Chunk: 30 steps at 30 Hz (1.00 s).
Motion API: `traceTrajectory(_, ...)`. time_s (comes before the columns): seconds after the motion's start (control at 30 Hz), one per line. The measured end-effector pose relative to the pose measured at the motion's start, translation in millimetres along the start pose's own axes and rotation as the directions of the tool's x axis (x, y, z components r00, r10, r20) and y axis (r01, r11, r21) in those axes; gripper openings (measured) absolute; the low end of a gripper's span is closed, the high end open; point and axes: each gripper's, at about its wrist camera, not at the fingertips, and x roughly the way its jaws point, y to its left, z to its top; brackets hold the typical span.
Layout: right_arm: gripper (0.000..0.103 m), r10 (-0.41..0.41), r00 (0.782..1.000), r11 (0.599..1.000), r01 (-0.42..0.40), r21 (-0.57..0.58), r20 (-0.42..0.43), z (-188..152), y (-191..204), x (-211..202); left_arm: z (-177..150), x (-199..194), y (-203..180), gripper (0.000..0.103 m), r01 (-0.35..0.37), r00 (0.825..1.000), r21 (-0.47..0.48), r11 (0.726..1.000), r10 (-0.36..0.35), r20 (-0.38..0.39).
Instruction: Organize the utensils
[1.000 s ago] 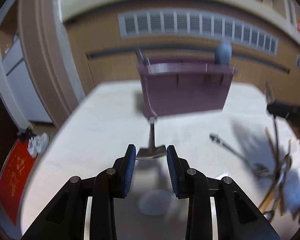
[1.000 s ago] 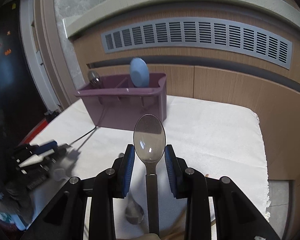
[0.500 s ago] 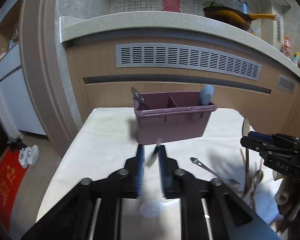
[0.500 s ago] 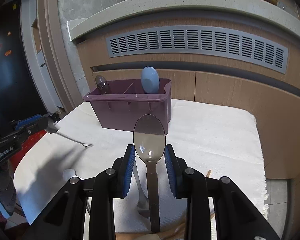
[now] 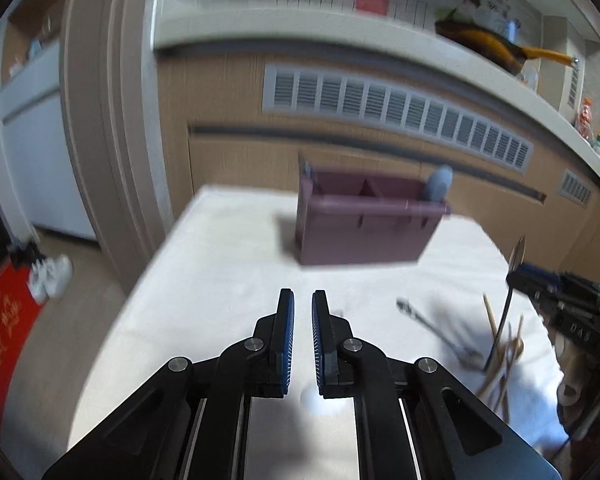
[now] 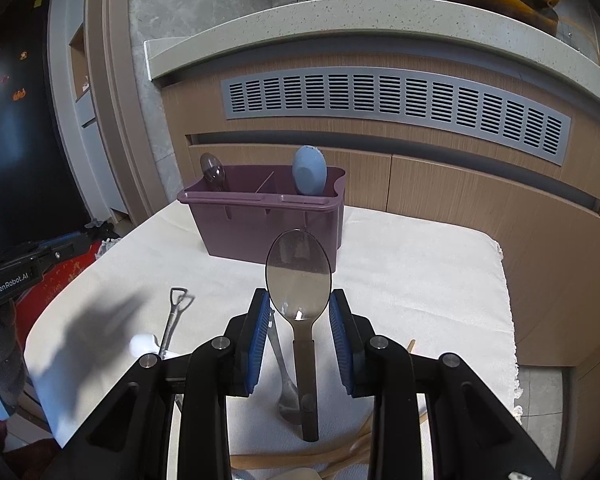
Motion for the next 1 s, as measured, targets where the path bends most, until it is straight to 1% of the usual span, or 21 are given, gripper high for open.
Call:
traceTrajectory(0.07, 0.029, 0.003, 1.0, 1.0, -0.003, -0.001, 0.002, -0.8, -0.1, -0.5, -10.0, 12.2, 3.7, 0.012, 0.053, 0.995, -0.024, 0.998, -0.055, -0.078)
traceTrajectory(0.1, 0.029, 0.006, 1.0, 1.0, -0.006, -0.001, 0.003, -1.2, 0.0, -0.4, -16.7, 20.4, 3.3, 0.012, 0.08, 0.99, -0.034, 0.996, -0.083, -0.117)
traceTrajectory(0.17, 0.029, 0.009, 1.0, 1.0, -0.009, -0.002, 0.006, -2.2, 1.2, -0.8, -26.4, 39.2, -2.6, 0.015, 0.105, 0.975, -0.042, 0.994, -0.111, -0.194)
traceTrajectory(0.23, 0.028, 0.019, 1.0, 1.0, -0.019, -0.006, 0.003, -2.5, 2.7, -0.4, -30.0, 52.9, -11.1, 0.017, 0.129, 0.962, -0.05, 0.99, -0.138, -0.236)
traceTrajectory(0.27, 0.028, 0.022, 1.0, 1.0, -0.022, -0.009, 0.004, -2.5, 2.8, -0.7, -29.9, 60.8, -16.7, 0.02, 0.144, 0.955, -0.054, 0.988, -0.153, -0.253)
traceTrajectory(0.33, 0.028, 0.019, 1.0, 1.0, -0.019, -0.019, 0.007, -2.6, 4.9, -0.5, -26.9, 76.1, -29.6, 0.023, 0.158, 0.947, -0.057, 0.986, -0.167, -0.273)
traceTrajectory(0.4, 0.028, 0.02, 1.0, 1.0, -0.019, -0.023, 0.01, -2.7, 4.7, -0.9, -23.1, 89.7, -37.7, 0.024, 0.126, 0.947, -0.034, 0.991, -0.131, -0.292)
traceTrajectory(0.43, 0.028, 0.021, 1.0, 1.0, -0.02, -0.021, 0.012, -3.0, 3.9, -1.8, -22.3, 97.0, -41.2, 0.024, 0.083, 0.95, -0.017, 0.996, -0.084, -0.3)
traceTrajectory(0.5, 0.028, 0.024, 1.0, 1.0, -0.023, -0.017, 0.017, -3.1, 1.8, -3.9, -21.2, 106.7, -43.7, 0.024, 0.024, 0.951, -0.001, 1.0, -0.023, -0.309)
traceTrajectory(0.53, 0.028, 0.026, 0.999, 1.0, -0.026, -0.016, 0.019, -3.2, 0.7, -4.4, -20.8, 110.0, -44.0, 0.024, 0.014, 0.949, -0.002, 1.0, -0.014, -0.316)
traceTrajectory(0.63, 0.028, 0.024, 0.999, 1.0, -0.024, -0.01, 0.025, -4.5, -1.1, -4.7, -20.3, 122.9, -46.5, 0.024, 0.001, 0.94, -0.006, 1.0, -0.003, -0.341)
traceTrajectory(0.67, 0.028, 0.02, 0.999, 1.0, -0.019, -0.01, 0.028, -5.2, -0.7, -4.1, -18.8, 125.0, -49.7, 0.024, -0.007, 0.943, 0.008, 1.0, 0.01, -0.332)
traceTrajectory(0.77, 0.028, 0.002, 0.999, 1.0, -0.001, -0.019, 0.036, -6.3, 1.5, -2.6, -15.4, 133.1, -57.4, 0.025, -0.013, 0.94, 0.04, 0.999, 0.026, -0.34)
traceTrajectory(0.83, 0.028, 0.003, 0.999, 1.0, -0.002, -0.019, 0.04, -6.6, 1.3, -2.3, -15.4, 134.6, -60.4, 0.025, -0.018, 0.942, 0.051, 0.999, 0.034, -0.334)
traceTrajectory(0.87, 0.028, 0.007, 0.999, 1.0, -0.006, -0.016, 0.041, -6.5, 0.8, -2.4, -15.7, 134.3, -59.2, 0.025, -0.019, 0.943, 0.038, 0.999, 0.03, -0.332)
traceTrajectory(0.93, 0.028, 0.009, 0.999, 1.0, -0.008, -0.005, 0.048, -6.0, -0.9, -3.3, -14.3, 136.0, -55.1, 0.024, -0.016, 0.939, 0.003, 1.0, 0.016, -0.343)
traceTrajectory(0.97, 0.028, 0.01, 0.999, 1.0, -0.01, -0.001, 0.053, -5.5, -1.6, -4.5, -13.8, 135.3, -54.0, 0.021, -0.011, 0.935, -0.001, 1.0, 0.01, -0.354)
traceTrajectory(1.0, 0.028, 0.009, 0.998, 1.0, -0.009, 0.003, 0.059, -4.9, -2.2, -6.1, -13.6, 132.8, -50.6, 0.017, -0.001, 0.936, -0.023, 1.0, -0.007, -0.352)
